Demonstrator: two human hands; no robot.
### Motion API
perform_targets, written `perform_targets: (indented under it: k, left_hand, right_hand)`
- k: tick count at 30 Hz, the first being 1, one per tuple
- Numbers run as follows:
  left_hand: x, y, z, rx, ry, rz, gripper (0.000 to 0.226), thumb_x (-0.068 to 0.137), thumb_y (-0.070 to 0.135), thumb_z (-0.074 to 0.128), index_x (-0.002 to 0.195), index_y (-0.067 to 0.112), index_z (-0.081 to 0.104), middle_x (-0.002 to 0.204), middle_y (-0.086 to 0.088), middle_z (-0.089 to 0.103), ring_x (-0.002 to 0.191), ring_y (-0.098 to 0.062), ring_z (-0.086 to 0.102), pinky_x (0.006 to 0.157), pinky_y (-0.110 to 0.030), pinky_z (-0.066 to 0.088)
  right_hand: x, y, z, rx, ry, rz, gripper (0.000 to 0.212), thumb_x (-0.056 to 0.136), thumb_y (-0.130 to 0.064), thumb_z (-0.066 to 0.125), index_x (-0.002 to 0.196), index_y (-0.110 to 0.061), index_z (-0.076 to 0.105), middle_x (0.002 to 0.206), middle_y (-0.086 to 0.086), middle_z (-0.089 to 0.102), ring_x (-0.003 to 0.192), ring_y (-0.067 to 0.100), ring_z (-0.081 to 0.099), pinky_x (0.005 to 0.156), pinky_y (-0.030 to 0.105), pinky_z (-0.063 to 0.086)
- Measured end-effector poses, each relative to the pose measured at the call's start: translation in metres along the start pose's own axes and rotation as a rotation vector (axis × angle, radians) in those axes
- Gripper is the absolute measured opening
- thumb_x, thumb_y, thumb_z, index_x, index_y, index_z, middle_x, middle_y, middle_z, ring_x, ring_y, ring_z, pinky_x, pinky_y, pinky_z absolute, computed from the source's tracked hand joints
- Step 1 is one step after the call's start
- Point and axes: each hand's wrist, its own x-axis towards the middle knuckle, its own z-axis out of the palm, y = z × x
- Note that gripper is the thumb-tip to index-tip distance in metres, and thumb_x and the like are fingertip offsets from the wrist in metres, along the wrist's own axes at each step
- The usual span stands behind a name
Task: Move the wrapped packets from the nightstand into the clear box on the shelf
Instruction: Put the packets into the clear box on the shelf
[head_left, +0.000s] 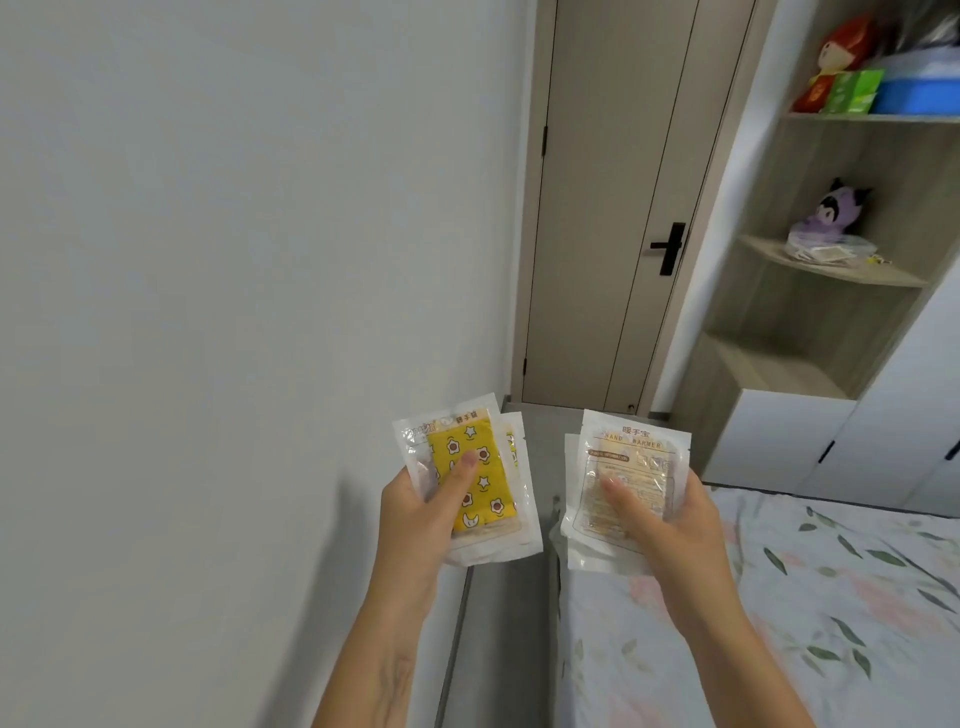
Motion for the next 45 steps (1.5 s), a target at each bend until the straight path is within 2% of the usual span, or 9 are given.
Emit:
perform_targets:
  k: [3,7,15,17,23,28,31,39,45]
  left_hand:
    - [0.047,-0.006,0.021,-0.004,-0.007,-0.023,0.016,0.083,0.03,0.068,0.096,0.021,0.068,0.079,0.007,0.077,0.074,-0.012,0.074,0.06,-0.027,0.059]
    - [0.125,-0.009,0.05,0.028,-0.064,-0.026,0.018,0.083,0.03,0.067,0.099,0.021,0.068,0.086,0.004,0.077,0.078,-0.016,0.074,0.068,-0.033,0.06]
    - [0.306,-0.016,0.111,0.041,-0.121,-0.002,0.015,0.085,0.03,0.067,0.098,0.022,0.069,0.085,0.004,0.077,0.077,-0.014,0.074,0.066,-0.032,0.059]
    - [0.338,-0.018,0.126,0.047,-0.125,-0.011,0.013,0.084,0.029,0.067,0.096,0.024,0.069,0.082,0.007,0.077,0.075,-0.012,0.074,0.06,-0.027,0.058]
    - [0.399,-0.029,0.162,0.028,-0.092,-0.05,0.014,0.085,0.028,0.066,0.097,0.022,0.07,0.083,0.005,0.077,0.076,-0.014,0.074,0.061,-0.027,0.058]
    - [0.445,-0.041,0.198,0.025,-0.101,-0.075,0.02,0.083,0.03,0.068,0.1,0.021,0.069,0.092,0.0,0.077,0.085,-0.02,0.074,0.079,-0.043,0.059]
    - [0.487,-0.044,0.219,0.024,-0.116,-0.09,0.026,0.083,0.031,0.068,0.105,0.019,0.069,0.096,-0.002,0.076,0.088,-0.022,0.073,0.083,-0.048,0.058]
    - [0.668,-0.035,0.304,0.057,-0.196,0.003,0.018,0.086,0.029,0.067,0.102,0.022,0.069,0.091,0.002,0.077,0.084,-0.018,0.074,0.075,-0.038,0.059]
    - [0.782,-0.012,0.39,0.043,-0.268,0.01,0.017,0.087,0.028,0.066,0.103,0.023,0.067,0.086,0.008,0.076,0.074,-0.008,0.073,0.054,-0.019,0.056]
  right_hand:
    - [0.045,0.011,0.004,0.006,0.027,0.024,0.032,0.078,-0.021,0.076,0.107,-0.026,0.063,0.097,-0.009,0.074,0.084,0.007,0.072,0.064,0.02,0.057]
    - [0.116,0.027,0.017,0.01,0.066,0.037,0.026,0.079,-0.022,0.075,0.097,-0.032,0.06,0.091,-0.016,0.07,0.079,0.001,0.07,0.056,0.014,0.053]
    - [0.295,0.047,0.052,0.055,0.087,0.012,0.03,0.079,-0.02,0.075,0.105,-0.028,0.062,0.096,-0.01,0.073,0.085,0.005,0.071,0.062,0.017,0.056]
    - [0.33,0.05,0.058,0.057,0.09,0.029,0.032,0.078,-0.02,0.076,0.107,-0.024,0.063,0.097,-0.008,0.074,0.086,0.009,0.072,0.064,0.02,0.056]
    - [0.403,0.056,0.057,-0.02,0.036,0.059,0.033,0.08,-0.021,0.075,0.111,-0.022,0.063,0.1,-0.006,0.074,0.088,0.011,0.072,0.069,0.023,0.058]
    - [0.451,0.061,0.035,-0.063,0.064,0.03,0.032,0.079,-0.023,0.076,0.108,-0.024,0.064,0.098,-0.008,0.074,0.088,0.009,0.072,0.072,0.025,0.057]
    - [0.492,0.069,0.031,-0.045,0.095,0.032,0.031,0.078,-0.023,0.076,0.107,-0.025,0.064,0.098,-0.008,0.074,0.089,0.01,0.072,0.074,0.029,0.056]
    - [0.665,0.087,0.06,-0.02,0.135,-0.023,0.029,0.079,-0.02,0.076,0.106,-0.023,0.065,0.098,-0.007,0.075,0.09,0.011,0.072,0.078,0.033,0.057]
    - [0.783,0.077,0.06,-0.035,0.218,-0.031,0.029,0.078,-0.022,0.077,0.105,-0.025,0.065,0.097,-0.01,0.074,0.09,0.011,0.072,0.078,0.034,0.058]
